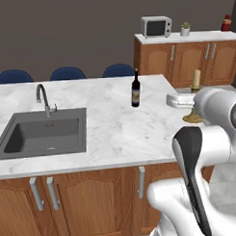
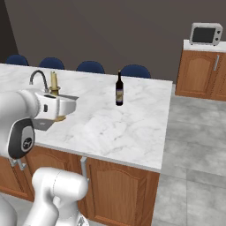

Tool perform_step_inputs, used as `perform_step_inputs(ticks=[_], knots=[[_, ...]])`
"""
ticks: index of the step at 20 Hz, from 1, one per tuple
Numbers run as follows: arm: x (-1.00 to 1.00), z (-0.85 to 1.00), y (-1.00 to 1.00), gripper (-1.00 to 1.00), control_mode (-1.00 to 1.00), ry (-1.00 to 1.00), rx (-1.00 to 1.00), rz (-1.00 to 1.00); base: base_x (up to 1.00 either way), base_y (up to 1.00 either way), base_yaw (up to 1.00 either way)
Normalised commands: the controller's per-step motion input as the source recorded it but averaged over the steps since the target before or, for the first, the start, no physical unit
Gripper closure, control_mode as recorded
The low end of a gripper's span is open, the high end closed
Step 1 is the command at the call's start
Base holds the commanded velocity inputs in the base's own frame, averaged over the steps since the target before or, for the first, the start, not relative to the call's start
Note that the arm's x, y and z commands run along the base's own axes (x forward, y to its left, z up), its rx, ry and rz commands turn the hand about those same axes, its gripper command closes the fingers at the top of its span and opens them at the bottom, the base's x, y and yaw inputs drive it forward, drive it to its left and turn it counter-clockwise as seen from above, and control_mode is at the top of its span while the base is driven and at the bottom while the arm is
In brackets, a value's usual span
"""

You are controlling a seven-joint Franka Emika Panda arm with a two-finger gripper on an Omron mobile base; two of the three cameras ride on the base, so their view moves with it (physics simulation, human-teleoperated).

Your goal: Pick the candle and candle from the dining table and place them in the open cabinet. Close the cabinet after placing the objects.

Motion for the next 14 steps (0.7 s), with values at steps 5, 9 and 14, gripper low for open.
perform_step_inputs(ticks=[5, 9, 14], knots=[[-0.33, 0.00, 0.00, 1.00, -1.00, -0.03, 0.01, 0.05, 0.00, 0.00, 0.00], [-0.37, -0.01, 0.00, 1.00, -1.00, -0.05, 0.00, 0.05, 0.00, 0.00, 0.00], [-0.57, 0.00, 0.00, 1.00, -1.00, -0.11, 0.00, 0.02, 0.00, 0.00, 0.00]])
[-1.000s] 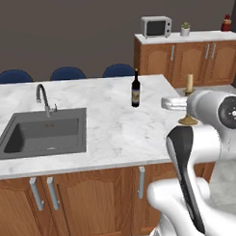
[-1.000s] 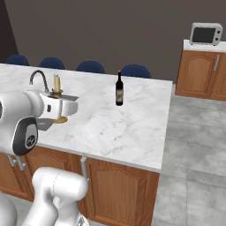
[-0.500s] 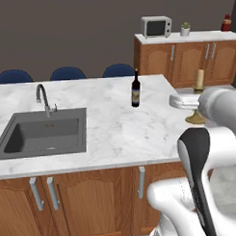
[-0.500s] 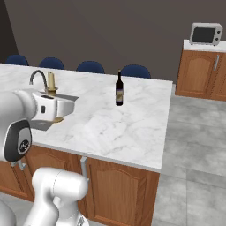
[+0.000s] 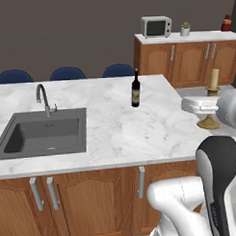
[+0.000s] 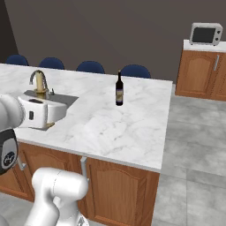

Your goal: Pick the candle and candle from the dining table and place them in the open cabinet. Close the cabinet after placing the objects.

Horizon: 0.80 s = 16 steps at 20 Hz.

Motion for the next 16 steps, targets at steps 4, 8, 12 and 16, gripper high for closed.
perform_step_inputs(ticks=[4, 8, 12, 16], knots=[[-0.34, 0.00, 0.00, 1.00, -1.00, -0.09, 0.00, 0.01, 0.00, 0.00, 0.00], [-0.16, 0.00, 0.00, 1.00, 1.00, -0.03, 0.00, 0.00, -0.20, 0.00, -0.02], [0.00, 0.00, 0.00, 1.00, 1.00, 0.00, 0.00, 0.00, -0.10, 0.00, -0.39], [0.00, 0.00, 0.00, 1.00, 1.00, 0.00, 0.00, 0.00, 0.00, 0.01, -0.96]])
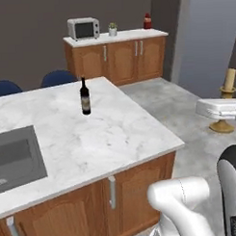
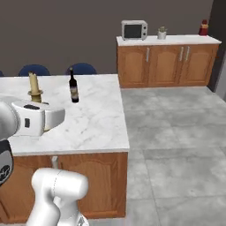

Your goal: Pick the candle and candle from the dining table and place them in the open cabinet. Close the cabinet after placing the objects.

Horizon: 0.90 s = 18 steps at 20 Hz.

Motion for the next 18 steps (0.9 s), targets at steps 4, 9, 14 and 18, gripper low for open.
perform_step_inputs(ticks=[4, 9, 14, 18], knots=[[0.00, 0.00, 0.00, 1.00, 1.00, 0.00, 0.00, 0.00, 0.00, 0.00, -1.00], [0.00, 0.00, 0.00, 1.00, 1.00, 0.00, 0.00, 0.00, 0.00, 0.00, -1.00], [0.00, 0.00, 0.00, 1.00, 1.00, 0.00, 0.00, 0.00, 0.00, 0.01, -1.00], [0.00, 0.00, 0.00, 1.00, 1.00, 0.00, 0.00, 0.00, 0.00, 0.11, -0.98]])
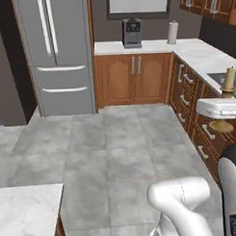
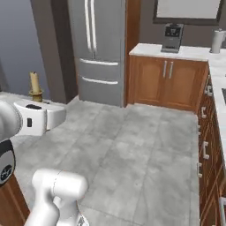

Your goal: Pick the candle and candle from the dining table and place them in the open cabinet. Close the cabinet after placing the objects.

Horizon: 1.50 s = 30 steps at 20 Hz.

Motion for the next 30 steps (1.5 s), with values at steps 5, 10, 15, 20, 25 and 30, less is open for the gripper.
perform_step_inputs(ticks=[5, 10, 15, 20, 25, 30], knots=[[0.00, 0.00, 0.00, 1.00, 1.00, 0.00, 0.00, 0.00, 0.00, 0.24, -0.92], [0.00, 0.00, 0.00, 1.00, 1.00, 0.00, 0.00, 0.00, 0.00, 0.43, -0.85], [0.00, 0.00, 0.00, 1.00, 1.00, 0.00, 0.00, 0.00, 0.00, 0.50, -0.81], [0.00, 0.00, 0.00, 1.00, 1.00, 0.00, 0.00, 0.00, -0.02, 0.19, -0.78], [0.00, 0.00, 0.00, 1.00, 1.00, 0.00, 0.00, 0.00, -0.04, 0.11, -0.75], [0.00, 0.00, 0.00, 1.00, 1.00, 0.00, 0.00, 0.00, -0.09, 0.06, -0.72]])
